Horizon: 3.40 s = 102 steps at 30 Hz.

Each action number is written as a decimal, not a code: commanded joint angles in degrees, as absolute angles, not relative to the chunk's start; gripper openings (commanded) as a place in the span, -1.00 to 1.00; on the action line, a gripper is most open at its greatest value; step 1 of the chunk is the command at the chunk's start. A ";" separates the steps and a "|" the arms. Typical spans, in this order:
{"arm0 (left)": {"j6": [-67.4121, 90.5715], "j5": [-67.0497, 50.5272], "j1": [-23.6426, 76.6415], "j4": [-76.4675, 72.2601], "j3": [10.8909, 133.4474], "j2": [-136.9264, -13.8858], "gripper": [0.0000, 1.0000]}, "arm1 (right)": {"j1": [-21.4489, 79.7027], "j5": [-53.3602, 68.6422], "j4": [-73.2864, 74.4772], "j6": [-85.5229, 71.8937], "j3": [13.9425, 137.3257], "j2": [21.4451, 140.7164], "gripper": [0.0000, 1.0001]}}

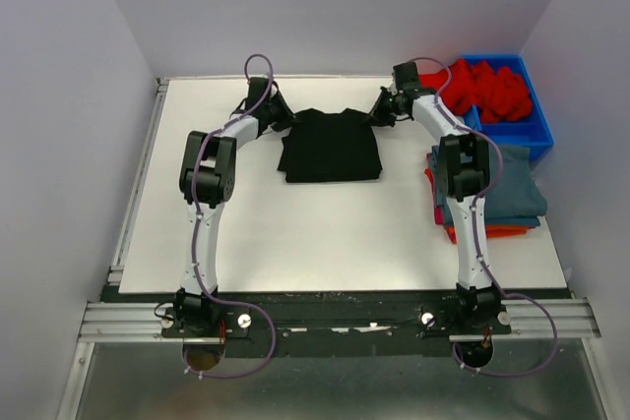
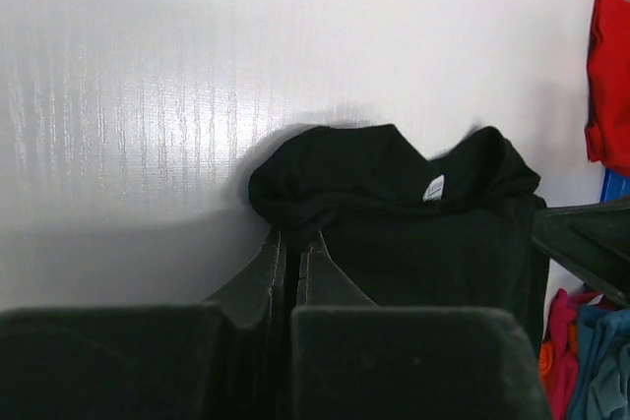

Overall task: Fold and stack the t-shirts
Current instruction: Fold the long partially folded tshirt into a neat square, then put the neatly folded tshirt into the corner of the board with both arms

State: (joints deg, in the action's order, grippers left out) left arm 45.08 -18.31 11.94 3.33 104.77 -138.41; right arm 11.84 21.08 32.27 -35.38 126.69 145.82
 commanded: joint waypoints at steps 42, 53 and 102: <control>40.43 -12.22 13.36 3.34 76.73 -118.30 0.25 | 13.27 16.78 25.58 -31.82 91.40 124.80 0.12; 40.08 -16.43 13.54 1.94 79.19 -123.57 0.16 | 14.41 17.14 28.65 -32.52 95.71 128.32 -0.15; 42.98 -16.01 13.80 -12.04 70.06 -119.90 -1.00 | 16.70 13.46 28.57 -30.41 94.49 122.71 -0.99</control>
State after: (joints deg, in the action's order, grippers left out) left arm 42.59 -20.38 13.19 -8.64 74.94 -121.78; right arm 16.19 16.82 27.16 -31.86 94.45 125.91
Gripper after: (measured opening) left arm 0.038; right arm 0.033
